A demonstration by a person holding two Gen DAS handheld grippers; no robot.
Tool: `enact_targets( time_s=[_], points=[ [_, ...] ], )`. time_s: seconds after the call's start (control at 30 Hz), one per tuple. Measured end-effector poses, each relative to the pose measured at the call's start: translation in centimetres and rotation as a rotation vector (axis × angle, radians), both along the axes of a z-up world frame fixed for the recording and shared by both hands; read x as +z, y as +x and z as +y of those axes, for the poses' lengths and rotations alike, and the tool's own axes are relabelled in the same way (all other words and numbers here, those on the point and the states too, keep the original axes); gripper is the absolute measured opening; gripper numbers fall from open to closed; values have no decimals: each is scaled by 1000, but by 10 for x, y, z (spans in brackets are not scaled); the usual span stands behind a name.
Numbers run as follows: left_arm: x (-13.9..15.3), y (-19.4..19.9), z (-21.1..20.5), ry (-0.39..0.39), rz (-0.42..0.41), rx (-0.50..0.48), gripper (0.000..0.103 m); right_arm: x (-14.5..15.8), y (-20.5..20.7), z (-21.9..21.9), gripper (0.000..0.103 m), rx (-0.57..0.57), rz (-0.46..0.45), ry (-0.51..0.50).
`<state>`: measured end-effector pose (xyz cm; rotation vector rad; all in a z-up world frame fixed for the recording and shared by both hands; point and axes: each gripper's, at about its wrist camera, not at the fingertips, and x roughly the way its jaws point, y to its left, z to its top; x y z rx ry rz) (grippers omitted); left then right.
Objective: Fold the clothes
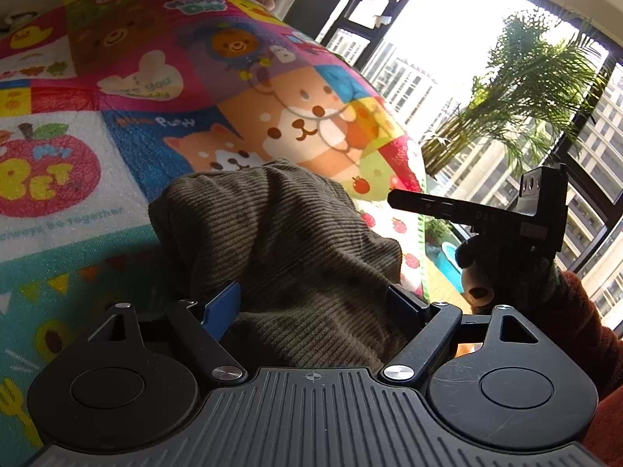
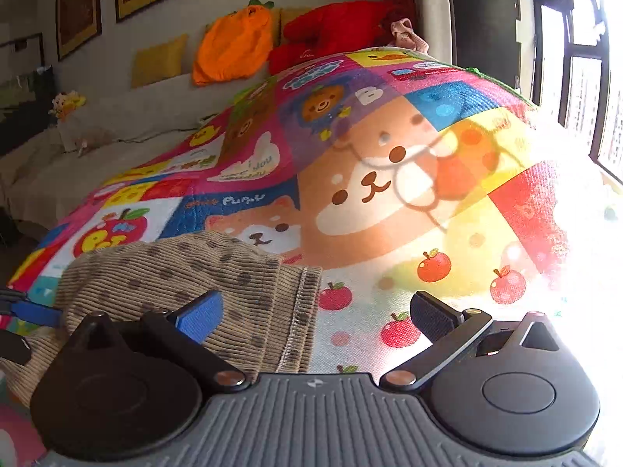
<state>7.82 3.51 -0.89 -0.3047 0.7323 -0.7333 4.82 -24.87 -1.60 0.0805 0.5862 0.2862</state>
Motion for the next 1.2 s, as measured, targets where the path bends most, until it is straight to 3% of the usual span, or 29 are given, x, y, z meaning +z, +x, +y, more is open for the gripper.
enact_targets(
  time_s=[0.07,0.13,0.17,0.2,0.23,0.37,0.47,0.57,0.67,0.8,0.87,1.0,1.13,1.2],
  points=[
    [0,0,0,-1,0,0,86,8,1,-11,100,32,6,167],
    [0,0,0,0,0,5,86,6,14,-10,87,54,24,261],
    [0,-1,-1,0,-1,7,87,4,20,-9,75,65,34,308],
    [0,-1,-1,-2,-2,8,87,-3,30,-4,61,66,63,320],
    [0,-1,-1,-5,-3,10,87,-11,40,1,56,67,92,332],
    [0,1,1,-20,-1,6,88,-27,53,10,52,61,137,369],
    [0,3,4,-37,7,3,88,-35,56,15,30,53,152,393],
    [1,3,3,-49,-1,-7,90,-9,31,14,11,70,44,351],
    [3,0,3,-50,-13,-9,90,4,17,12,2,41,9,283],
    [14,-8,2,-1,-53,2,90,-17,10,11,2,12,69,152],
    [28,-14,2,25,-114,7,90,-34,7,11,2,-4,118,101],
    [52,-10,-3,-32,-181,7,91,-48,-7,4,2,-10,145,76],
    [39,9,-25,-6,-110,-18,88,-36,-20,0,3,-9,101,72],
    [24,7,-30,24,-84,-36,88,-28,-27,-2,11,-9,73,72]
  ],
)
